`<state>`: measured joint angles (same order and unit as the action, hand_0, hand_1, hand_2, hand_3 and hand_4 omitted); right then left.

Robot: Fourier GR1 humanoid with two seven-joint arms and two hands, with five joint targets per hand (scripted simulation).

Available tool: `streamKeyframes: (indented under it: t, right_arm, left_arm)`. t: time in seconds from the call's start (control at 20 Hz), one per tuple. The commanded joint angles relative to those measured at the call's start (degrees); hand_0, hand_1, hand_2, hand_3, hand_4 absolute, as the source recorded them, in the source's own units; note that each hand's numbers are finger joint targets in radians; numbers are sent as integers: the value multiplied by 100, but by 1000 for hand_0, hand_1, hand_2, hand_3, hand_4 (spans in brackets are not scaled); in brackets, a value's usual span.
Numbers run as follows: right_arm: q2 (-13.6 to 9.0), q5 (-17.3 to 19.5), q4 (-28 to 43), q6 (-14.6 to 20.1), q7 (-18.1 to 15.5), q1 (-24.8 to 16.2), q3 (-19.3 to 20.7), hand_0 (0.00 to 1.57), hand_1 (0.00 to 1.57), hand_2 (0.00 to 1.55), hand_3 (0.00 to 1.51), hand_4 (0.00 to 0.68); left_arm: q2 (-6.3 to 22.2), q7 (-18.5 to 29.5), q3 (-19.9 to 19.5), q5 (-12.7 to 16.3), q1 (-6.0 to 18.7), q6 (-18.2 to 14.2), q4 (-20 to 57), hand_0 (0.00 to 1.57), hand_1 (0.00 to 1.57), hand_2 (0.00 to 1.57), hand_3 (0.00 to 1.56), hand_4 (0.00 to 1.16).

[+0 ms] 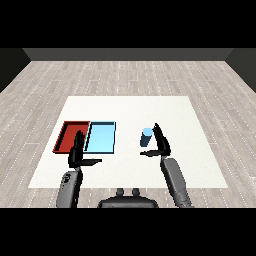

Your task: Pick the blue can and put it in the blue box

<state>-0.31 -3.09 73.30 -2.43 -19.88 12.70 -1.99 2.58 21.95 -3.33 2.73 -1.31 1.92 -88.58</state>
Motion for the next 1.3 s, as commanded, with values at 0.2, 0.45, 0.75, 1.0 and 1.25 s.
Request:
streamKeyframes:
  t: [0.2,0.45,0.75,1.0,1.25]
  right_arm:
    - [-4,-43,135,-59,-294,-435,9,0,0,0,0,0]
    - [-87,-87,-460,24,-29,290,226,0,0,0,0,0]
    - [-36,-185,-985,40,-15,678,413,0,0,0,0,0]
    - [-116,-324,-1738,20,-65,1107,697,0,0,0,0,0]
    - [25,-231,-2233,424,-228,1288,668,0,0,0,0,0]
  left_arm:
    - [-48,157,69,-137,70,-98,79,0,0,0,0,0]
    - [-149,44,267,-267,-128,-168,-119,0,0,0,0,0]
    - [123,-87,-104,-77,156,-76,71,0,0,0,0,0]
    - [8,-265,11,3,-33,-77,-344,0,0,0,0,0]
    - [-130,166,68,-209,252,-210,314,0,0,0,0,0]
